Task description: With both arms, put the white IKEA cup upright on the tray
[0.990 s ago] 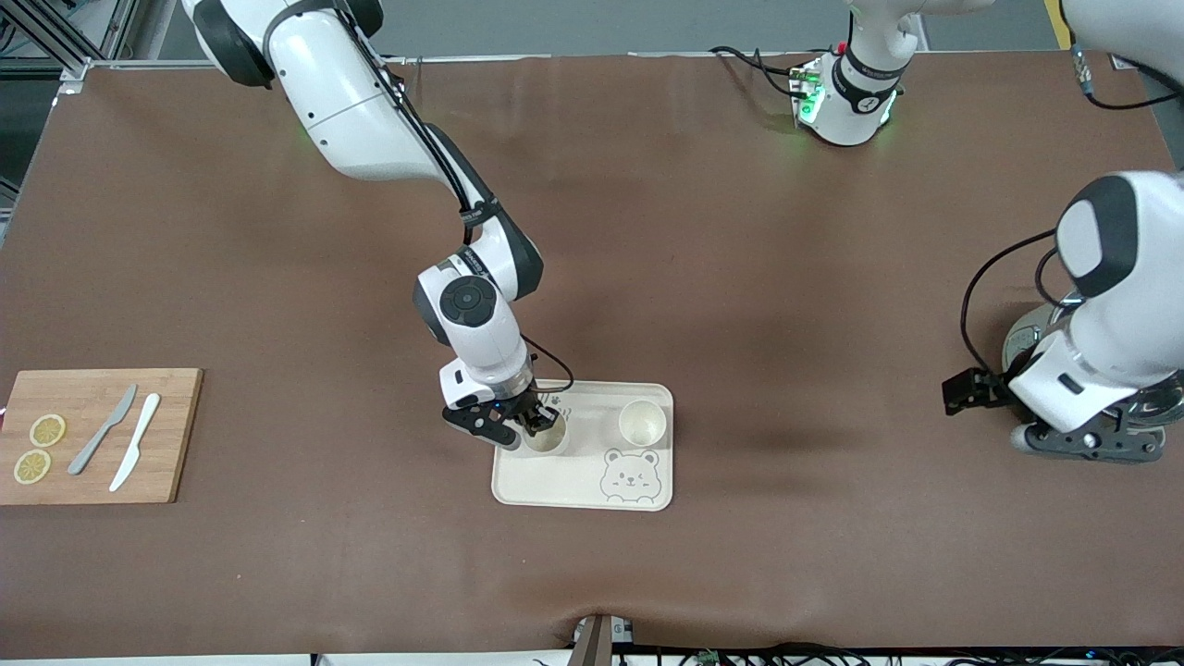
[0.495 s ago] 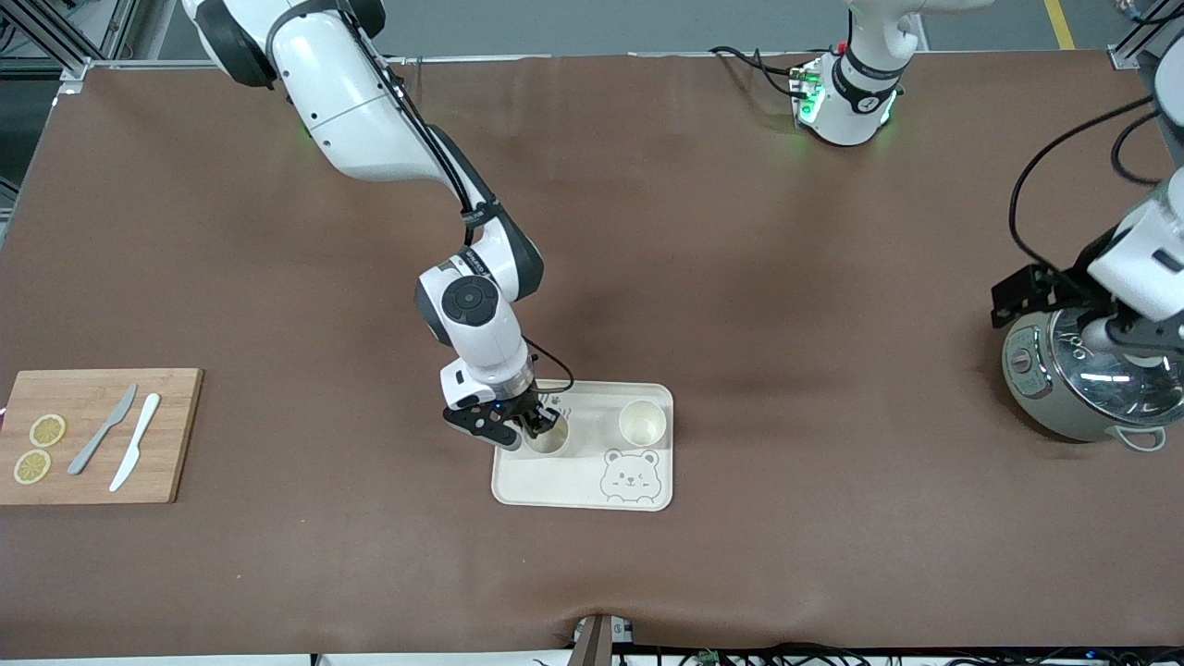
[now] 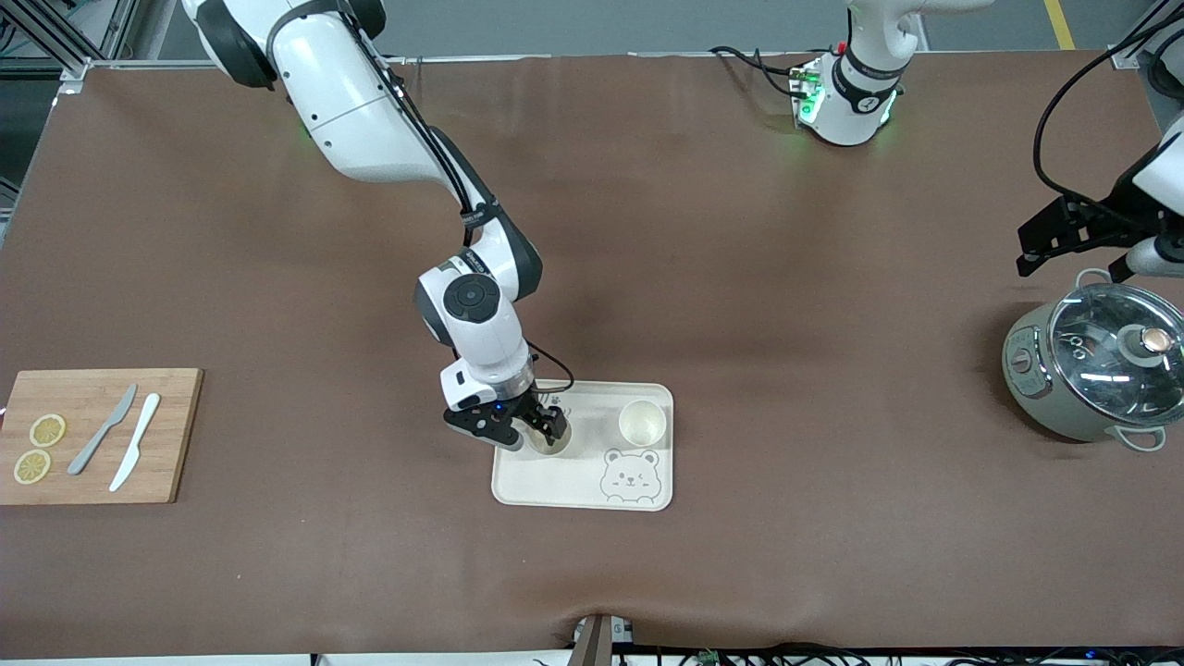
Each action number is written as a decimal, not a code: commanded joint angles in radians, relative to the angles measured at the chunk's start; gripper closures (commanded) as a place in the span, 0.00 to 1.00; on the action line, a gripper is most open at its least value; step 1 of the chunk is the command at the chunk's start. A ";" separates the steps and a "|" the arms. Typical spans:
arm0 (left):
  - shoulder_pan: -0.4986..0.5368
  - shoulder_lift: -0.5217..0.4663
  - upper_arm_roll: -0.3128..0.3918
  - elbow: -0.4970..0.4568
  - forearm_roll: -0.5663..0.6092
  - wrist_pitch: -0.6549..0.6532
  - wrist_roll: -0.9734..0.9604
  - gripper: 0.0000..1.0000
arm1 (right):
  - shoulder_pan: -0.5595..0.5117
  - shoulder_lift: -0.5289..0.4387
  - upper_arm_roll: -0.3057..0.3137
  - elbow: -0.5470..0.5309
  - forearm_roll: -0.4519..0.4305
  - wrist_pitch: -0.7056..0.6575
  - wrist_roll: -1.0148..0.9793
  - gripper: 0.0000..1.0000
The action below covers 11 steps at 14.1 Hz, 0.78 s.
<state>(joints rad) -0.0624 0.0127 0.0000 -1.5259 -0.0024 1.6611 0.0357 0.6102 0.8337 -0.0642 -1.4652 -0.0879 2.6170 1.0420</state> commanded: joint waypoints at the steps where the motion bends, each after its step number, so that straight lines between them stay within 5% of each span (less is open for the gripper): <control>1: 0.004 -0.036 0.003 -0.020 -0.060 -0.004 -0.019 0.00 | 0.010 -0.004 -0.009 0.019 -0.029 -0.017 0.020 0.00; 11: 0.006 -0.048 0.005 -0.014 -0.048 -0.007 -0.016 0.00 | 0.010 -0.128 -0.005 0.014 -0.027 -0.213 -0.006 0.00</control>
<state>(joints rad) -0.0618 -0.0139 0.0042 -1.5267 -0.0412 1.6611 0.0189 0.6131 0.7529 -0.0639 -1.4390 -0.0948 2.4534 1.0383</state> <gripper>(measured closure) 0.000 0.000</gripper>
